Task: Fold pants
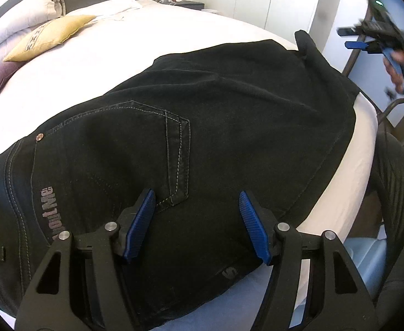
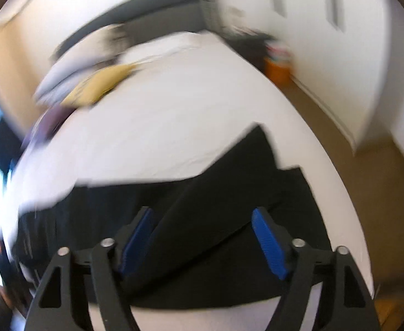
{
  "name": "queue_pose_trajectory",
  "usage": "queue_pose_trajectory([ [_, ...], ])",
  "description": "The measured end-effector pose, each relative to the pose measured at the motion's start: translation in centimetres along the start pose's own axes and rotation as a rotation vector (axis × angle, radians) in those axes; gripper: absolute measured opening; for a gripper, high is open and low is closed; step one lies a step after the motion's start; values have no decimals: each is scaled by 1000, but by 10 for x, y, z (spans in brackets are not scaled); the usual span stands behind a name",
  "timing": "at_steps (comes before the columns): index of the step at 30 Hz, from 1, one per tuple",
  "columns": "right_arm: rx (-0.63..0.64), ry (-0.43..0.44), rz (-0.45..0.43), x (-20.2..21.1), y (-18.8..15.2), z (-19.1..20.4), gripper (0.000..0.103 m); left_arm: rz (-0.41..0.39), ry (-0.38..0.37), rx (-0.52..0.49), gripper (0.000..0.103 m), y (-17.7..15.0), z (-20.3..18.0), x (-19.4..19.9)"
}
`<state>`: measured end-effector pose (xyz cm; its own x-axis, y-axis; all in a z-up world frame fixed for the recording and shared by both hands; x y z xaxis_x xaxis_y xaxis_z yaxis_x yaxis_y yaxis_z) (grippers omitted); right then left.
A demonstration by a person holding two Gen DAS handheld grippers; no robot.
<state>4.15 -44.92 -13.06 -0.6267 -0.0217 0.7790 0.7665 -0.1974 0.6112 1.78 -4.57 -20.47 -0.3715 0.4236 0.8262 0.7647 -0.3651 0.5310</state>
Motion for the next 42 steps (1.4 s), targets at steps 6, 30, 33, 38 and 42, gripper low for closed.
queue_pose_trajectory([
  [6,-446,118,48,-39,15,-71,83,-25,-4,22,62,-17,9,3],
  [30,-858,533,-90,-94,-59,-99,78,-32,20,33,63,-26,11,4],
  [33,-844,536,-110,-96,-53,-95,72,-30,22,32,63,-26,11,4],
  [38,-793,483,-91,-100,-57,-93,28,-29,27,31,64,-26,11,4],
  [42,-761,447,-80,-104,-70,-93,12,-31,29,32,64,-27,11,5],
])
Point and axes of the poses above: each gripper's, at about its wrist camera, not at the fingertips, and x roughly against the way its jaws point, z to its left, y to its top, the point moved 6 cm from there along -x, roughly the way its jaws point, and after that the axes turned 11 degrees about x, right-handed, at the moved point
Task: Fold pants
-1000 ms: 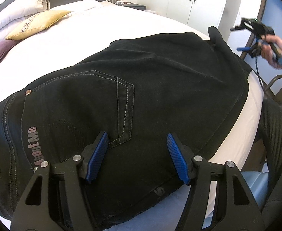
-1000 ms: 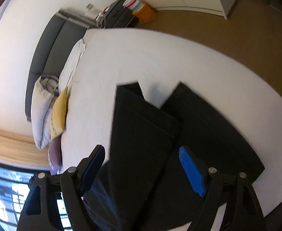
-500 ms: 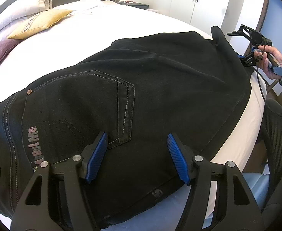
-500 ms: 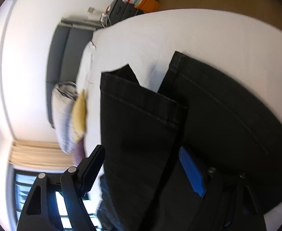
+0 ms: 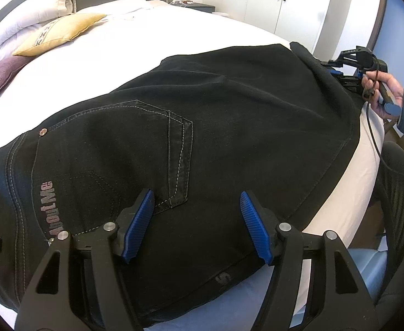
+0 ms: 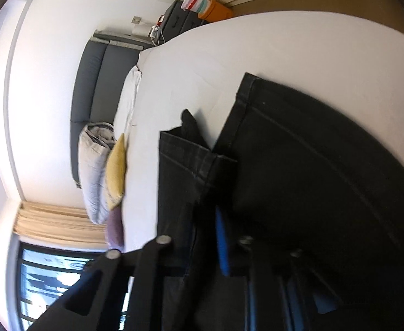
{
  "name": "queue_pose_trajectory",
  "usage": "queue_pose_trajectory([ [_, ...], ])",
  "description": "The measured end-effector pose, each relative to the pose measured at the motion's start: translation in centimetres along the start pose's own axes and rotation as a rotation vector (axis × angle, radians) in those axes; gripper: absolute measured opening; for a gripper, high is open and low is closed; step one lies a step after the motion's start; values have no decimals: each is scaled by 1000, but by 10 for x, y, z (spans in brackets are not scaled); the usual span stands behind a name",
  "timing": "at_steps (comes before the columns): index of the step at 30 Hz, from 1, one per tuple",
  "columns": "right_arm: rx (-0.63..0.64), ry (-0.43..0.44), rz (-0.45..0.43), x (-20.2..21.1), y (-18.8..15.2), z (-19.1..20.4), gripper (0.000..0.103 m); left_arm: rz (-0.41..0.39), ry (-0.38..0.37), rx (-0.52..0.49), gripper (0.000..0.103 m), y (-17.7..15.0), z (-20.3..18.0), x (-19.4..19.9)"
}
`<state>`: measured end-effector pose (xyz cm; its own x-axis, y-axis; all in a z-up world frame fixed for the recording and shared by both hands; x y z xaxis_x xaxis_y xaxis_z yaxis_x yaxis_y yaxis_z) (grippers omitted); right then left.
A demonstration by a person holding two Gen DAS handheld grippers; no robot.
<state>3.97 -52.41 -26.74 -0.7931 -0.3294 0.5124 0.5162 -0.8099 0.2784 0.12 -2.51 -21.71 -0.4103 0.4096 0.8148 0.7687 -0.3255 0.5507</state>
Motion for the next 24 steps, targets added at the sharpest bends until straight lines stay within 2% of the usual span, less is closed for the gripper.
queue_pose_trajectory([
  [9,44,1,-7,-2,-2,4,8,6,10,-3,64,1,-2,0],
  [14,107,-63,-20,6,-1,6,5,7,10,-4,64,1,-2,0],
  [20,192,-106,-72,32,1,20,4,6,10,-5,65,1,-3,0],
  [24,237,-140,-106,64,-4,23,4,3,10,-7,67,2,-3,0],
])
Point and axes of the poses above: each gripper's, at about its wrist camera, not at the fingertips, and x roughly against the way its jaws point, z to its left, y to its top, the point moved 6 cm from there along -x, roughly the way its jaws point, and after that the axes turned 11 degrees about x, right-handed, at the moved point
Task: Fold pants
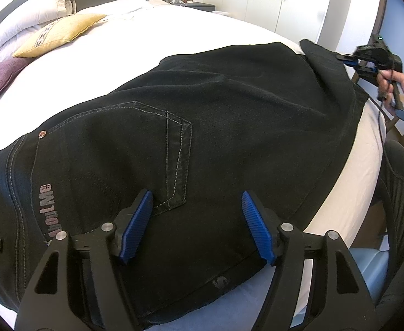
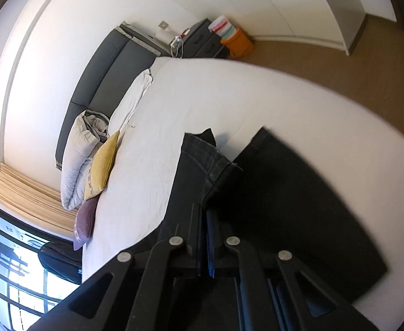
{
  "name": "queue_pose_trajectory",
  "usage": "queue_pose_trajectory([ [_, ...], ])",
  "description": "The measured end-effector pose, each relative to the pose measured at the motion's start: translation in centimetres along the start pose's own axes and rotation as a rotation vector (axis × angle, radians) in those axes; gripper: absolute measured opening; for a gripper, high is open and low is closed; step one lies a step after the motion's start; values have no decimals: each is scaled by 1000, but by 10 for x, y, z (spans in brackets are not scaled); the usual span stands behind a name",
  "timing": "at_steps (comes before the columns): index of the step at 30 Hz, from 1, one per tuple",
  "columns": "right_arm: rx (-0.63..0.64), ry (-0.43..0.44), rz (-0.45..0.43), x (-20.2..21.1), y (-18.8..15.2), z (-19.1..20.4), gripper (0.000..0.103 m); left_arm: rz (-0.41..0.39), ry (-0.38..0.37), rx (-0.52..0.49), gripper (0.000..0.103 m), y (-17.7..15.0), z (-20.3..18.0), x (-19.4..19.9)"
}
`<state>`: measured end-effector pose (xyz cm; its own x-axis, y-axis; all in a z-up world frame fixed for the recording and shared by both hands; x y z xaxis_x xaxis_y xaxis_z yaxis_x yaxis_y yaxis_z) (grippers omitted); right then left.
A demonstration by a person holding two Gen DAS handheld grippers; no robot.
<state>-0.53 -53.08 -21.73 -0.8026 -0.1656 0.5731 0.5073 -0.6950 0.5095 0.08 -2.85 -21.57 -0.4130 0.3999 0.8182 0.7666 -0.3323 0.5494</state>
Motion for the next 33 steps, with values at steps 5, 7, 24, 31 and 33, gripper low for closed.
queue_pose_trajectory([
  [5,-3,-55,-10,33,-16,-14,4,-10,9,-6,72,0,-4,-2],
  [7,-6,-86,-5,43,-26,-21,4,-18,18,-7,73,0,-7,-3],
  [24,-31,-200,13,42,-52,-44,4,-20,66,2,76,4,-17,-2],
  [31,-57,-247,33,54,-51,-51,5,-41,37,21,76,4,-20,8],
  [33,-2,-350,49,65,-48,-46,8,-63,26,20,76,5,-24,15],
])
Point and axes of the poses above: each gripper's, at about its wrist camera, not at the fingertips, and x roughly against the way its jaws point, z to its left, y to its top, the point moved 6 cm from there along -x, roughly the way its jaws point, and after that the axes turned 11 degrees about x, right-handed, at the moved point
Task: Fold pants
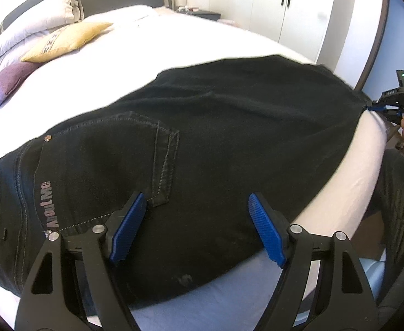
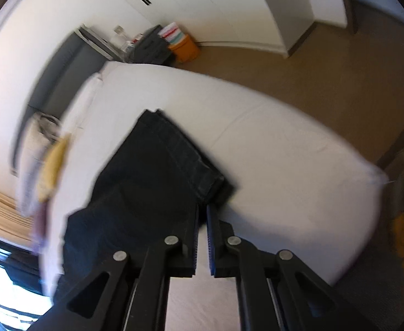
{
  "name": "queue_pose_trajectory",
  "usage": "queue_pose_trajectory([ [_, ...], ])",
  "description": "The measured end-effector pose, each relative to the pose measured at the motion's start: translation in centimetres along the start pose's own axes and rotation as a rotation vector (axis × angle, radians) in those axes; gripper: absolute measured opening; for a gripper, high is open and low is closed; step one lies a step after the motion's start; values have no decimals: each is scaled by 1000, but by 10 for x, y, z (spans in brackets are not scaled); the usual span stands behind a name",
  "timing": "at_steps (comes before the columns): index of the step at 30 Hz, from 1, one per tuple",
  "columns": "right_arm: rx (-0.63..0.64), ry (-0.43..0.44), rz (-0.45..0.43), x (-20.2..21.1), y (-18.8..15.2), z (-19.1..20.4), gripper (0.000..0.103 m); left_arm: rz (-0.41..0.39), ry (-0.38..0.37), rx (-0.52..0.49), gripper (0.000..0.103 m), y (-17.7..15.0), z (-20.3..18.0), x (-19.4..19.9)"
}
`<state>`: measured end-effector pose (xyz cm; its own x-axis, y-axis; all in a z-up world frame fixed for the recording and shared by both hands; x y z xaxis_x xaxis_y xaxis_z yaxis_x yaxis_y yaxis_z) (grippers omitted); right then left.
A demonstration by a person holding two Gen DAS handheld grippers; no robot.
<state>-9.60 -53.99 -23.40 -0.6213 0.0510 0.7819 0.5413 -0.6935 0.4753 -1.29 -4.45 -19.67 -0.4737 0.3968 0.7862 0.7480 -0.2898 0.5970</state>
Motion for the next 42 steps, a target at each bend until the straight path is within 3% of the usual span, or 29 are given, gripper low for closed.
queue_pose_trajectory([
  [3,95,-35,-45,21,14,22,10,-36,-6,12,76,6,-1,11],
  [5,141,-9,-86,30,25,46,10,-55,-3,26,76,14,1,13],
  [6,180,44,-104,31,31,69,11,-58,2,31,76,20,3,13],
  [8,234,144,-106,24,32,102,33,-68,11,43,76,29,7,11],
  [9,261,215,-87,14,28,123,38,-73,14,52,76,34,10,9],
  [12,291,348,-23,-21,10,151,43,-49,44,56,76,37,18,-4],
  [15,243,308,102,-63,-15,132,42,18,55,70,76,22,29,-21],
  [17,229,314,86,-67,-22,112,10,10,53,43,76,15,28,-18],
  [19,227,283,67,-62,-24,87,0,11,48,49,76,9,31,-12],
  [22,176,259,67,-50,-17,57,0,-6,44,79,76,12,39,3],
  [25,268,154,53,-30,-4,67,11,-91,52,85,76,38,51,27],
  [28,355,240,26,-16,8,123,18,-145,90,109,76,71,76,32],
  [31,492,388,43,-16,-4,213,37,-104,139,143,76,90,112,16],
  [35,675,569,133,-37,-46,340,41,22,224,192,76,74,153,-18],
  [39,754,665,301,-84,-93,441,41,-14,193,295,76,49,176,-10],
  [42,752,688,396,-122,-117,486,41,-27,174,297,76,39,182,-4],
])
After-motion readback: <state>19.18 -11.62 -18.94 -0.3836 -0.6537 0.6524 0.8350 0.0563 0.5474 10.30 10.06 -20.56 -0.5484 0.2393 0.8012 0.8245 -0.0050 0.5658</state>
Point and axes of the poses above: each gripper's, at about its wrist camera, not at the fingertips, and x roughly against the way its jaws point, z to its left, y to its top, the point moved 6 cm from there along -x, roughly the way its jaws point, and after that the axes turned 11 degrees about x, right-handed, at the moved point
